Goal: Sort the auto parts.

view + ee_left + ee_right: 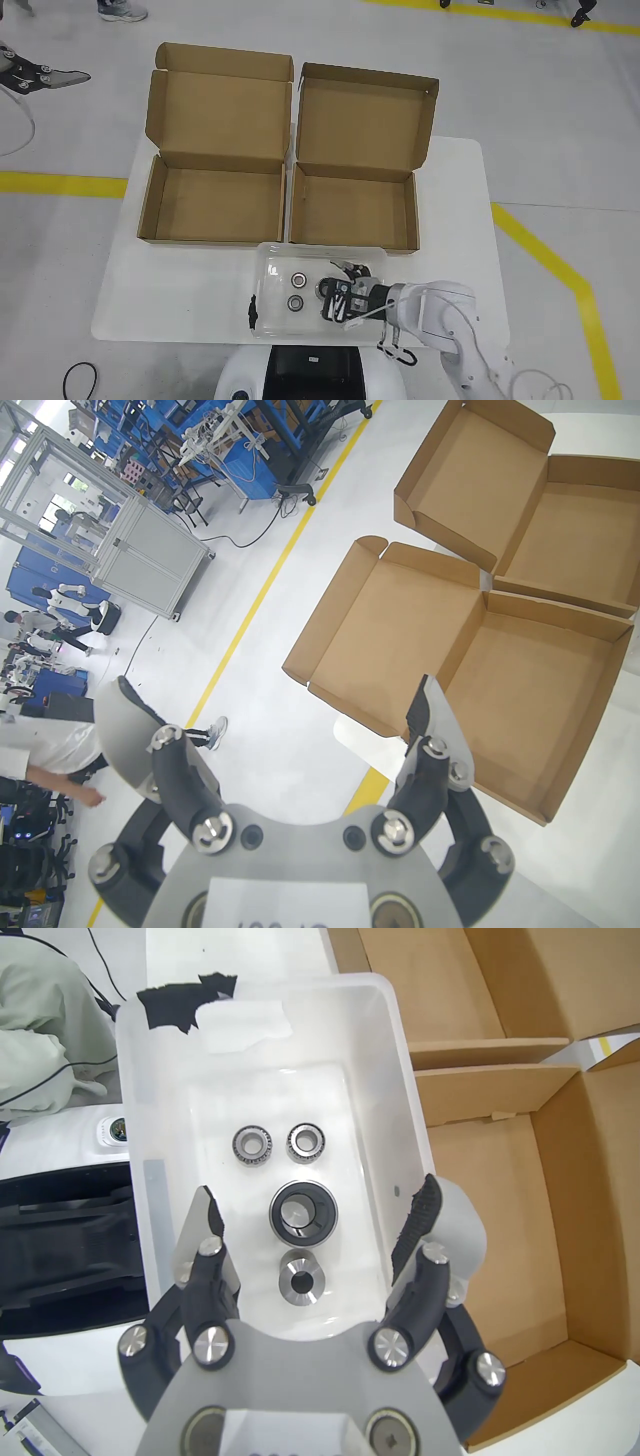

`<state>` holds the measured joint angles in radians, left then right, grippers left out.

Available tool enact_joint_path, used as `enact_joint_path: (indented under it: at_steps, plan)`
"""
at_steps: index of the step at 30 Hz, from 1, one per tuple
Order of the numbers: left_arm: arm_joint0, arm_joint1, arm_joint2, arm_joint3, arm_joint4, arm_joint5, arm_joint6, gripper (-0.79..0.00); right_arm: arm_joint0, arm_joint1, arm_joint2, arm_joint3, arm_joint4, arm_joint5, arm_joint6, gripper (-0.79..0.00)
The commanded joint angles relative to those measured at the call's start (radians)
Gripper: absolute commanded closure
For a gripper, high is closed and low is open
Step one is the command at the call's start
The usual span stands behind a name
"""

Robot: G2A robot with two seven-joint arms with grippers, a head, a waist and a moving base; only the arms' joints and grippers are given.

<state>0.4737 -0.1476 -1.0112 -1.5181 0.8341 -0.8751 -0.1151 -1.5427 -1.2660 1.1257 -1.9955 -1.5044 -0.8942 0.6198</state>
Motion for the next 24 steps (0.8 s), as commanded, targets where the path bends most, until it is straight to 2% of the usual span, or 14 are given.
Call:
enact_joint_path:
  at_steps: [1,6,8,19,24]
  plan:
    - [0.0,0.0,0.0,0.0,0.0,0.0,0.0,-0.785,0.003,0.002,-0.01,0.01,0.002,0.007,0.013,-0.606]
    - [0.0,0.0,0.0,0.0,0.0,0.0,0.0,-0.785,0.025,0.004,-0.041,0.044,0.01,0.022,0.044,-0.613]
    - [0.0,0.0,0.0,0.0,0.0,0.0,0.0,-0.785,0.036,0.004,-0.051,0.056,0.009,0.03,0.055,-0.646]
    - [0.0,0.0,0.0,0.0,0.0,0.0,0.0,-0.785,0.11,0.001,-0.127,0.134,0.024,0.072,0.099,-0.548]
    - [0.0,0.0,0.0,0.0,0.0,0.0,0.0,-0.785,0.138,0.0,-0.152,0.165,0.036,0.087,0.123,-0.548]
